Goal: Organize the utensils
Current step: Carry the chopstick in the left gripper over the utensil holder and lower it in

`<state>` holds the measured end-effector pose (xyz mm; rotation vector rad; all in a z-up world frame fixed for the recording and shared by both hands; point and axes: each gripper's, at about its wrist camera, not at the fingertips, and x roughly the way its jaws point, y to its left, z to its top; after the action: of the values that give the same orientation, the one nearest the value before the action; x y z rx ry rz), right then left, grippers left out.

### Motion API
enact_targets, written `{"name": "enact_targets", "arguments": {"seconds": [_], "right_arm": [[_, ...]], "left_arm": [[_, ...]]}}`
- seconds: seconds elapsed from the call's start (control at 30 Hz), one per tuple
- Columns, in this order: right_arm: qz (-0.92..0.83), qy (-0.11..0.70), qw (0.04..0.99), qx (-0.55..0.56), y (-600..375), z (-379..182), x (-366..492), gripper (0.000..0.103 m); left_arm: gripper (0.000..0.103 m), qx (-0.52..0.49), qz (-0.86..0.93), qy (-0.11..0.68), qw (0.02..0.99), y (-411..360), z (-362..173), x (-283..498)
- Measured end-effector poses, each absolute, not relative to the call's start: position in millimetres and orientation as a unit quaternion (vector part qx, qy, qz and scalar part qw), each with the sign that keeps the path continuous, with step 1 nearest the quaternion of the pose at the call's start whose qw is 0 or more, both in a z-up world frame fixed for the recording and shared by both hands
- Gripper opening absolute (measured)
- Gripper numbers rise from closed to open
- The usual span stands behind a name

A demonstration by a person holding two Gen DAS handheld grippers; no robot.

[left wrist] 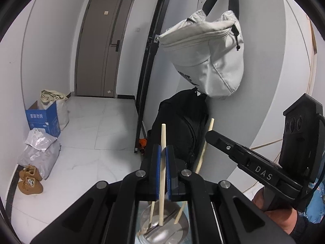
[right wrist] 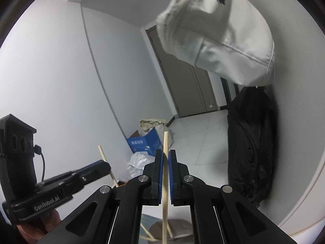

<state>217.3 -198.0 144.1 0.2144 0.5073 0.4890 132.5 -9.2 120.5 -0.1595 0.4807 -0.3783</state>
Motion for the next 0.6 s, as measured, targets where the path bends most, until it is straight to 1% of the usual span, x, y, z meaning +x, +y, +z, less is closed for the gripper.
{"name": "enact_targets", "arguments": {"seconds": [0.23,0.6], "right_arm": [[0.226,0.25,0.936,0.098,-195.4,125.9,242.0,0.004],[0.241,0.257,0.934,0.067,-181.2,94.1,244.5,0.004]], "left_arm": [[0.001,-0.07,-0.189,0.24,0.95,-12.9,103.5,147.9],[0.001,-0.044,-0.212,0.242,0.946,-18.7,88.5,146.5]]}}
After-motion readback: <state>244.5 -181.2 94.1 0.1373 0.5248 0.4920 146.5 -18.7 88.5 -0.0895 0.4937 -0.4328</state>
